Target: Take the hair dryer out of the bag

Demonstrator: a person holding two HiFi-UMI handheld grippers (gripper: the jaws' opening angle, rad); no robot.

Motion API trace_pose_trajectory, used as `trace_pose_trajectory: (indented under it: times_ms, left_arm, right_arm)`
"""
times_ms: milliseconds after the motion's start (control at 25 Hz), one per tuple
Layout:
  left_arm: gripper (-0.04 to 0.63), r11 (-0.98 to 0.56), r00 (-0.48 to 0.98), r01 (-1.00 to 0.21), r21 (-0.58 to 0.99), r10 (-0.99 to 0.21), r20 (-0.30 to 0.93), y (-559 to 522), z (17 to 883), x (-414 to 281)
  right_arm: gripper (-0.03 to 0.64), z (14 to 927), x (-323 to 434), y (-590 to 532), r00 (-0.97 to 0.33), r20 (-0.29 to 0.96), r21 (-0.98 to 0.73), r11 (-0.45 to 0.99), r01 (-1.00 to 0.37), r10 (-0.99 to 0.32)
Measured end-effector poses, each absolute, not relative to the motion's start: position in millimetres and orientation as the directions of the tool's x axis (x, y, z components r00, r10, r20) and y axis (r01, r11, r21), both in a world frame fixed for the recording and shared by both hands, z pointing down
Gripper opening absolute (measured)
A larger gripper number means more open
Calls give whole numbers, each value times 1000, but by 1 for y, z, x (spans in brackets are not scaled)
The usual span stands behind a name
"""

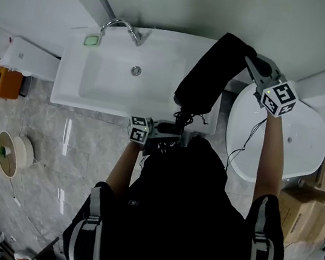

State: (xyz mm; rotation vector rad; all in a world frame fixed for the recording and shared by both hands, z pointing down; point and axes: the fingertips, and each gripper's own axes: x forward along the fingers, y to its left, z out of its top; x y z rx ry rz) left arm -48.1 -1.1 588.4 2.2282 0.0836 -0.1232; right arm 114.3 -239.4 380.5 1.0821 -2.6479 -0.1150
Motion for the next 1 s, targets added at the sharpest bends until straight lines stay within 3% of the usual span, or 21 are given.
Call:
trace_pose_trajectory:
  times_ms: [720,1000]
  left_arm:
    - [195,-602,972,-28,798,-201,-118,-8,576,-26]
    - [195,-598,951,-90,797,-289,-110,-15,575,-24]
  right_arm:
    - [72,335,142,-296,-727,60,141,727,-672,-683]
    - [72,428,81,-263,-831,241,71,863,-500,-501]
